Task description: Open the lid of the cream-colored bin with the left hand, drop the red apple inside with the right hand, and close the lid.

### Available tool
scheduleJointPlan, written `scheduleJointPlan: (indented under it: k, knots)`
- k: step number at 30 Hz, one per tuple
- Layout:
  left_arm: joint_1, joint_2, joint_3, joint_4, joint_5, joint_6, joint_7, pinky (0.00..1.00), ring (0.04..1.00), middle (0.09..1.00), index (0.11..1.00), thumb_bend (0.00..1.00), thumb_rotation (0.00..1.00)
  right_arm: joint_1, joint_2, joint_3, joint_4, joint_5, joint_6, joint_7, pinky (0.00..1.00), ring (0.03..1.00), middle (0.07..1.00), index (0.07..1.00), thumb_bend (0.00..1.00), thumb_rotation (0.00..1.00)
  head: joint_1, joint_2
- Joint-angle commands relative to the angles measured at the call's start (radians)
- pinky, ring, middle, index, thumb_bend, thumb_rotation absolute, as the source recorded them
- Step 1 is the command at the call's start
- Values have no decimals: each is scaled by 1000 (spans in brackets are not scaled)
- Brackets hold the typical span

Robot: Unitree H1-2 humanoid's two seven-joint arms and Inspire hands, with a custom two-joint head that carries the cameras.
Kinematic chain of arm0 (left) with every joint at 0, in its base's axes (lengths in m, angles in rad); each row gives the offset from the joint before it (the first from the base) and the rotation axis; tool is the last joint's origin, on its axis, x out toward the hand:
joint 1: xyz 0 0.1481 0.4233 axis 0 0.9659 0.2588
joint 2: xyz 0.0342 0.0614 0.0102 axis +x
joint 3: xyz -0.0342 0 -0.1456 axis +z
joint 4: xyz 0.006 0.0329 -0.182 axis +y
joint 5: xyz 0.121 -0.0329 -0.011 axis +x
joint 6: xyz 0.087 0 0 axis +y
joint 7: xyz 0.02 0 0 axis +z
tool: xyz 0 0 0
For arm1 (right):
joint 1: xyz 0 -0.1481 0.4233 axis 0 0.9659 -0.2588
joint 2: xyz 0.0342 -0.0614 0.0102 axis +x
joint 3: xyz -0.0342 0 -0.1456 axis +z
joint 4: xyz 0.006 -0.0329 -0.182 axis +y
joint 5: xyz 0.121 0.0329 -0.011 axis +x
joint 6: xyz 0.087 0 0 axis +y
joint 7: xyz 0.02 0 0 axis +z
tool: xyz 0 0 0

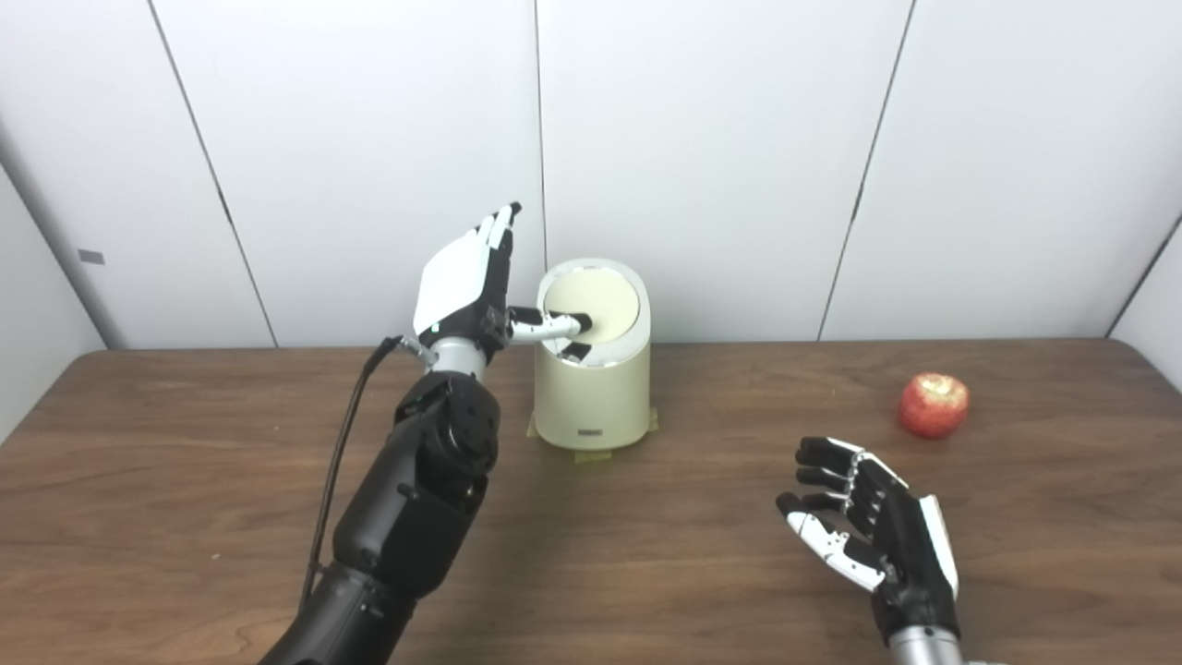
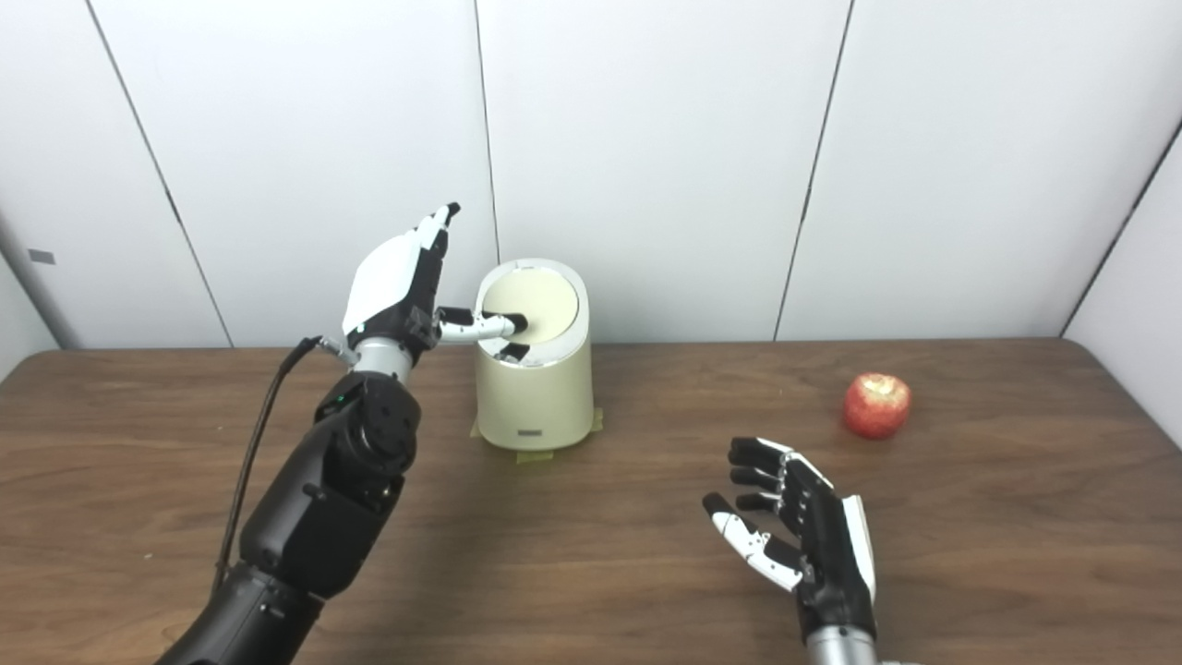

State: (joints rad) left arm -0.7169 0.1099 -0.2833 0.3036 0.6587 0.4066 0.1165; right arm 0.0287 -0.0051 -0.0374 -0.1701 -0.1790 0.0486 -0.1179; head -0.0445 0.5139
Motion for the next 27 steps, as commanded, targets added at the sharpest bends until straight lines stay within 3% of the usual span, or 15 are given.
scheduleJointPlan:
  k: [1, 14, 27]
  knots:
    - [-63, 11, 1, -5, 23, -34, 35, 1000, 1000, 1000, 1000, 885, 253, -25, 8, 2, -25, -12, -8, -13, 577, 681, 695, 671, 251, 100, -2, -1]
    - [-63, 9, 1, 40, 26, -23, 53, 1000, 1000, 1000, 1000, 868, 245, -22, 18, -1, -28, -2, -15, -8, 587, 684, 696, 672, 249, 71, -7, 1]
    - [-62, 7, -6, 50, 38, -26, 60, 1000, 1000, 1000, 1000, 860, 284, -21, 17, 0, -31, -5, -7, -7, 590, 681, 695, 677, 253, 113, -8, 1]
